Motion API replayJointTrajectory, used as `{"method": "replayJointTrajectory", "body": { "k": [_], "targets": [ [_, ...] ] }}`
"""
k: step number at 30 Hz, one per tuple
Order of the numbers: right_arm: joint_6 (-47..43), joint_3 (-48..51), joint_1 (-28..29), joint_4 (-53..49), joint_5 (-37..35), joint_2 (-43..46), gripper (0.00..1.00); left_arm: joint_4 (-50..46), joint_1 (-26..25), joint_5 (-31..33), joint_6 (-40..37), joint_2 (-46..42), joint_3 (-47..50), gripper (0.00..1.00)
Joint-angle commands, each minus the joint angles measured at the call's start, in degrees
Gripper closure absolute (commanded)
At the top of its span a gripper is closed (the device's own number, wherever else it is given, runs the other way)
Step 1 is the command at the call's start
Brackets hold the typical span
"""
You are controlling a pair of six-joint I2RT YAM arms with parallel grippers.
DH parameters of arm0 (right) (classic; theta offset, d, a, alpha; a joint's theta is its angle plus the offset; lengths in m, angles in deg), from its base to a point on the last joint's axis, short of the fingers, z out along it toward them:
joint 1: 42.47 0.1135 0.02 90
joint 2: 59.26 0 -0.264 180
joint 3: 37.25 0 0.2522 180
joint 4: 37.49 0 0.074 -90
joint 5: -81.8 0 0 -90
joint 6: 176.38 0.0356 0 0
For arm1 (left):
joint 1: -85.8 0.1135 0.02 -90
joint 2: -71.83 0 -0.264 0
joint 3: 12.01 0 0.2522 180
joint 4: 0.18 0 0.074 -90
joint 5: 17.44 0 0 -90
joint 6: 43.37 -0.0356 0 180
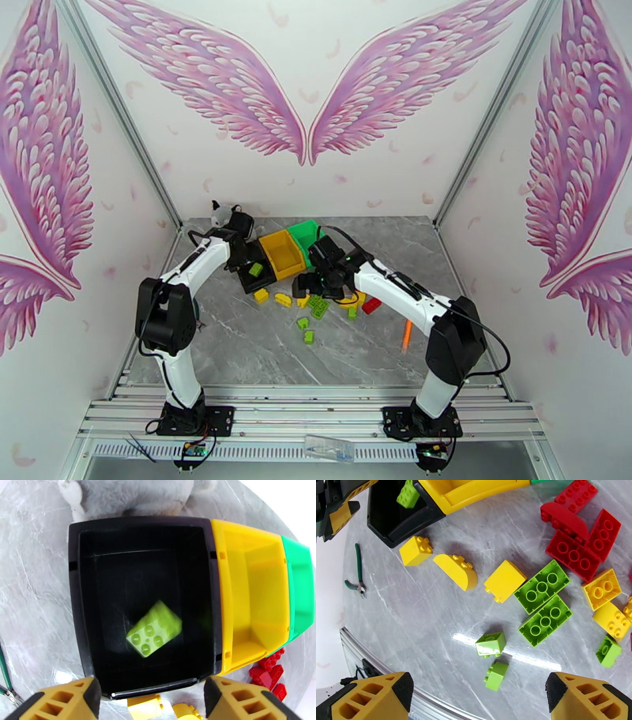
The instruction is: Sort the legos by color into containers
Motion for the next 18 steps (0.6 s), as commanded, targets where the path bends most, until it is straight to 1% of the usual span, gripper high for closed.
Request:
{"method": "replayJointTrajectory", "body": {
  "k": [1, 6, 9, 15, 18],
  "targets": [
    [0.03, 1.16, 0.22, -1.47, -0.65, -0.23, 0.1, -1.23, -0.26, 0.34, -0.41, -3.59, 0.66, 0.26],
    [1.2, 4.41, 0.3, -0.78, 0.53, -0.31, 0.21, -0.54, -2.92, 0.03, 1.01, -9.03, 7.01, 0.26],
    [2.23, 6.94, 0.57, -0.52, 0.38, 0.37, 0.22, 0.08, -6.05, -0.38, 2.08, -12.2, 11.29, 0.27],
    [4.2, 13.91, 0.31, -0.53, -2.06, 4.05, 0.17, 0.79, -13.99, -1.54, 5.51, -15.43, 17.66, 0.27],
    [5.14, 17.09, -0.03, -1.83, -4.62, 6.07, 0.11, 1.04, -18.42, -2.67, 7.52, -15.21, 20.39, 0.27]
  ]
}}
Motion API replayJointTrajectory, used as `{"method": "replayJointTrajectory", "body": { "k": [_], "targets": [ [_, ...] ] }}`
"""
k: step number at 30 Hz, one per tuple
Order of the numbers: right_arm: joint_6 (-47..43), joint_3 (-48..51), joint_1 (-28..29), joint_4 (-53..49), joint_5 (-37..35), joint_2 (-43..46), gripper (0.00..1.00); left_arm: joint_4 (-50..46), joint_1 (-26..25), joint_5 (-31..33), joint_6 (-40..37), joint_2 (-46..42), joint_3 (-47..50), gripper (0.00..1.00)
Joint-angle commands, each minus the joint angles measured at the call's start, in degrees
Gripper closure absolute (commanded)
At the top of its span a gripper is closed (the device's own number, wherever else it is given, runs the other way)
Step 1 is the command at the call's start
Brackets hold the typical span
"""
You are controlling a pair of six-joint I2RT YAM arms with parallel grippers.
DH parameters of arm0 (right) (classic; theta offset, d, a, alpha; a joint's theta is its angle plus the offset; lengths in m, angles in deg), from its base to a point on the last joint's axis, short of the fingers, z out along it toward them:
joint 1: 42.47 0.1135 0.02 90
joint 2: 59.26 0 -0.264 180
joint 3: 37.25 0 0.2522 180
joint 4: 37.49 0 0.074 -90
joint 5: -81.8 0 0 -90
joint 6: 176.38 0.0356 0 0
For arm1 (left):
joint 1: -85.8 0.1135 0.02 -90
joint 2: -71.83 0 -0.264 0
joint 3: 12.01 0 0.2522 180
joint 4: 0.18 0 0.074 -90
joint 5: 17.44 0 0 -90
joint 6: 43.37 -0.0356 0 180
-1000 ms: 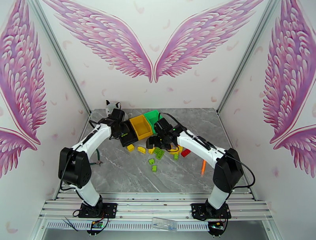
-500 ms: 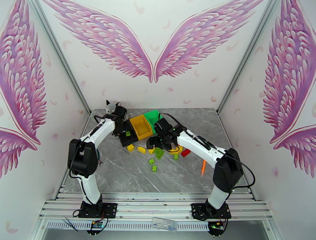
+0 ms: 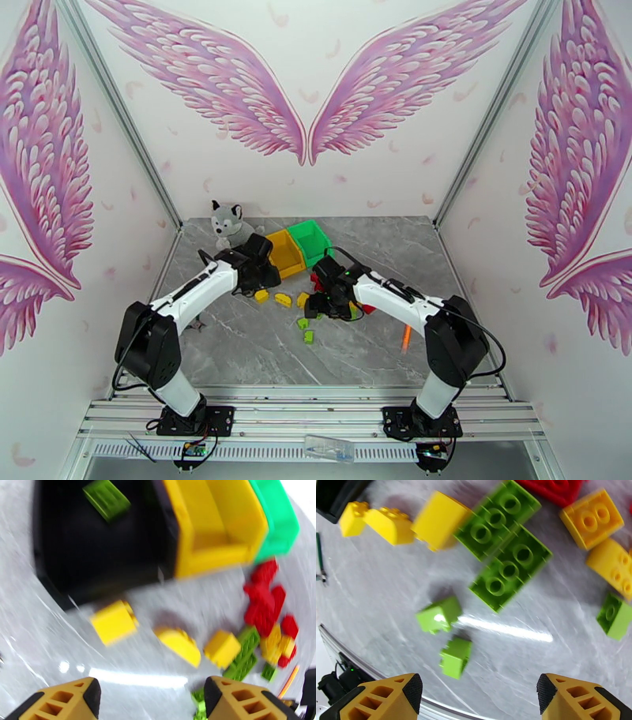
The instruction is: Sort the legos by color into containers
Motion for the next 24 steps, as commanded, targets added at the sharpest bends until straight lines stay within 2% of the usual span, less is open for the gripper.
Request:
{"method": "replayJointTrajectory", "body": {
  "k": [1, 7, 14, 24],
  "targets": [
    [2.3, 3.22, -0.28, -2.19, -3.95, 4.54, 0.08, 0.2, -3.88, -1.82, 3.26, -1.13, 3.32, 0.27],
    [5.19, 10.2, -1.28, -2.82, -6.05, 11.4, 0.05, 1.48, -9.84, -3.84, 5.64, 3.04, 4.32, 0.27],
    [7.16, 15.37, -1.4, -2.94, -6.31, 18.16, 0.04, 0.64, -15.23, -4.55, 5.48, 10.84, -2.59, 0.27],
    [8.69, 18.13, -1.44, -2.15, -5.65, 23.02, 0.05, 0.29, -16.03, -4.56, 6.67, 17.54, -5.52, 0.32]
  ]
}}
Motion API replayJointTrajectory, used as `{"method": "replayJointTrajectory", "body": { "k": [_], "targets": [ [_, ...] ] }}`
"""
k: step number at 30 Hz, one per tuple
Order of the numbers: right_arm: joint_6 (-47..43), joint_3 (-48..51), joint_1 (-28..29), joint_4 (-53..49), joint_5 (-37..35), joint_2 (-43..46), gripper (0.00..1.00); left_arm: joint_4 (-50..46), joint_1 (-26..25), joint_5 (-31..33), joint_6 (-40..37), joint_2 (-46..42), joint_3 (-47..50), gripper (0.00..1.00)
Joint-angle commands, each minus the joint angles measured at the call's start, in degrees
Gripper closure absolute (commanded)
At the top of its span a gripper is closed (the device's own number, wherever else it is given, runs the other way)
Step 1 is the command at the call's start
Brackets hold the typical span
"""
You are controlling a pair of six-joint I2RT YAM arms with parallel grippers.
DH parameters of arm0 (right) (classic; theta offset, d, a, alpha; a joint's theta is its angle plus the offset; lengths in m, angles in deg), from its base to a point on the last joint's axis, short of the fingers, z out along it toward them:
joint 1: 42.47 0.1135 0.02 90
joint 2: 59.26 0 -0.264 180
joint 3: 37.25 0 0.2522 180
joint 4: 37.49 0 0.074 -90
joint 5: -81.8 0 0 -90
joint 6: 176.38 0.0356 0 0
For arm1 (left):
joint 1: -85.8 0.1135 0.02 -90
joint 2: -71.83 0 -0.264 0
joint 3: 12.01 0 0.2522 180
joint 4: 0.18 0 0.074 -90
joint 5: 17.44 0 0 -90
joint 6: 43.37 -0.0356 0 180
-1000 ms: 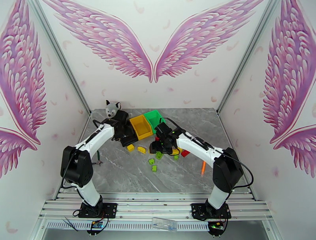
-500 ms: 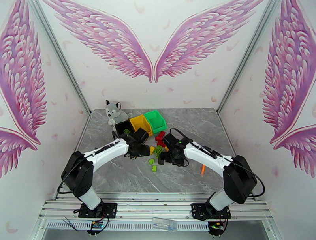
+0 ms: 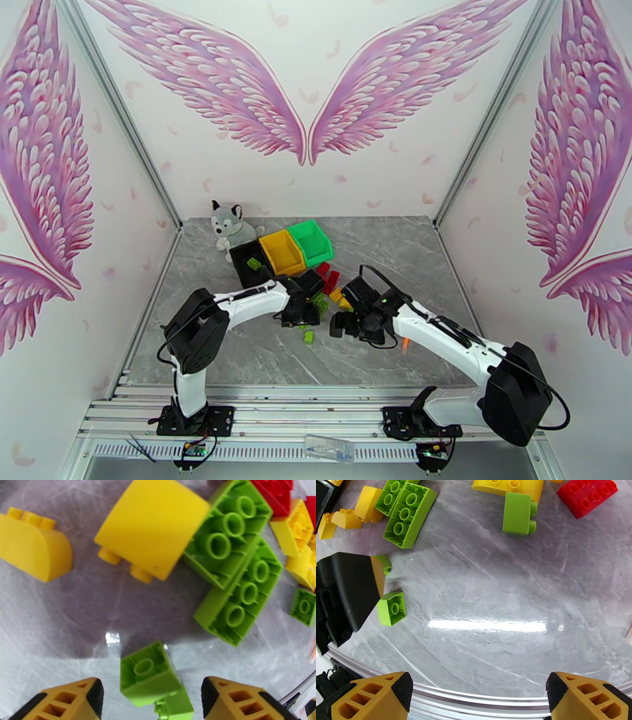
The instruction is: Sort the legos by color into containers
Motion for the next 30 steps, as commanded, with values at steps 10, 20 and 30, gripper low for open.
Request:
{"method": "replayJointTrajectory", "body": {
  "k": [10, 20, 30],
  "targets": [
    [0.14, -0.03, -0.25, 0.41, 0.18, 0.1, 0.06, 0.56, 0.35, -0.82, 1.19, 4.1, -3.8, 0.42],
    [-2.03, -3.34, -0.29, 1.94, 2.44, -4.14, 0.1, 0.06, 0.61, -0.57, 0.93, 2.83, -5.19, 0.6],
    [-5.32, -12.3, -0.25, 3.45, 4.14, -10.89, 0.12, -2.3, 4.23, -0.13, -0.73, -2.47, -4.83, 0.66]
  ]
}}
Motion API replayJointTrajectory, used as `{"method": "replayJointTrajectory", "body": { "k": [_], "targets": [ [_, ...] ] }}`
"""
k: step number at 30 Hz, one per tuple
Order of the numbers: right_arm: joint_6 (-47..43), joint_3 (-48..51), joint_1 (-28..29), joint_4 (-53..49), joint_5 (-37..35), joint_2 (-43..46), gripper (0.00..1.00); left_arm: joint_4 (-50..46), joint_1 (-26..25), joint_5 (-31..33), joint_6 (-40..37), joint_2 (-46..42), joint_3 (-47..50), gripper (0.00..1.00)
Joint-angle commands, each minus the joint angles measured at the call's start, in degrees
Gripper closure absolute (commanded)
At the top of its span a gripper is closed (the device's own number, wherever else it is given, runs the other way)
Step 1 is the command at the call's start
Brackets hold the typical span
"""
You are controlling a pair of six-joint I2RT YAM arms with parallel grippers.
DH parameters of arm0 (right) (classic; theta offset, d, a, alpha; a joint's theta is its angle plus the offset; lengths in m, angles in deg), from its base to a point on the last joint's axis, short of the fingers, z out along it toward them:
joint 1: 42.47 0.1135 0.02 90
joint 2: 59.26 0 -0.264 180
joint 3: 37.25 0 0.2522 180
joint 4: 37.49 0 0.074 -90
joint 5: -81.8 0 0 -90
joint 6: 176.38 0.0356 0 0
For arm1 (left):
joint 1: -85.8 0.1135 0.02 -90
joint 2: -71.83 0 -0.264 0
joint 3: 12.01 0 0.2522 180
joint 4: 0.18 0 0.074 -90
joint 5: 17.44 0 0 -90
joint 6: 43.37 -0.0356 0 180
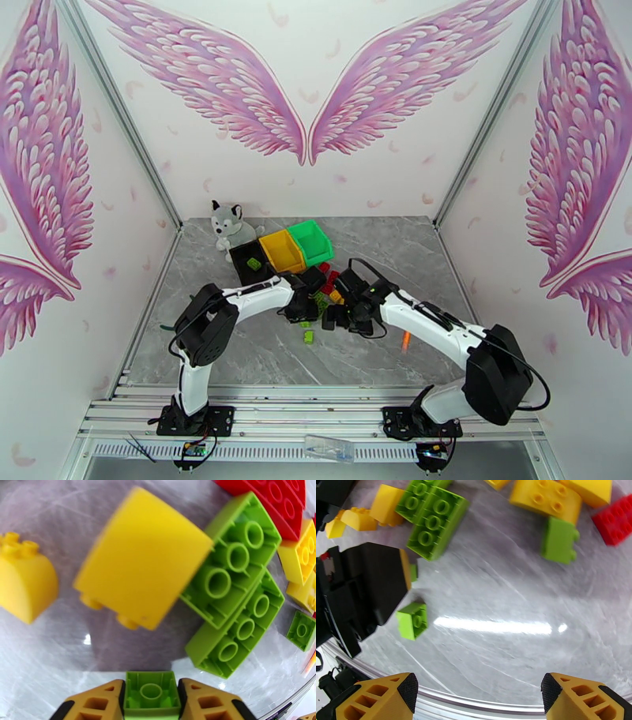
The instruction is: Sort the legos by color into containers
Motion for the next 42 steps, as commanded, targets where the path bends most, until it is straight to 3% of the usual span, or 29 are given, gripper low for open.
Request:
{"method": "replayJointTrajectory", "body": {
  "k": [1, 12, 17, 22, 27, 34, 42],
  "targets": [
    [-2.51, -4.33, -0.25, 2.18, 1.66, -1.59, 0.11, -1.91, 2.75, 0.86, -1.44, -5.62, -0.68, 0.66],
    [-5.98, -15.23, -0.1, 5.03, 9.67, -11.31, 0.14, -6.27, 18.66, 3.82, -8.9, -12.22, -2.6, 0.65],
    [-7.72, -21.04, -0.03, 2.11, 10.07, -15.81, 0.14, -9.71, 26.12, 5.31, -14.29, -9.3, -8.8, 0.65],
    [-7.75, -22.44, 0.05, 1.69, 10.79, -17.37, 0.14, -11.44, 29.54, 5.78, -17.4, -4.03, -16.21, 0.58],
    [-7.24, -21.13, 0.06, 1.14, 9.68, -16.5, 0.11, -13.08, 29.86, 5.53, -18.21, -0.54, -20.95, 0.38],
    [-6.24, -15.25, -0.12, 1.08, 6.64, -12.4, 0.09, -12.28, 27.42, 5.52, -17.84, -3.75, -17.22, 0.33],
    [-4.34, -8.24, -0.28, 0.91, 3.3, -7.76, 0.13, -9.04, 19.17, 5.27, -14.3, -11.56, -6.96, 0.27]
  ]
}}
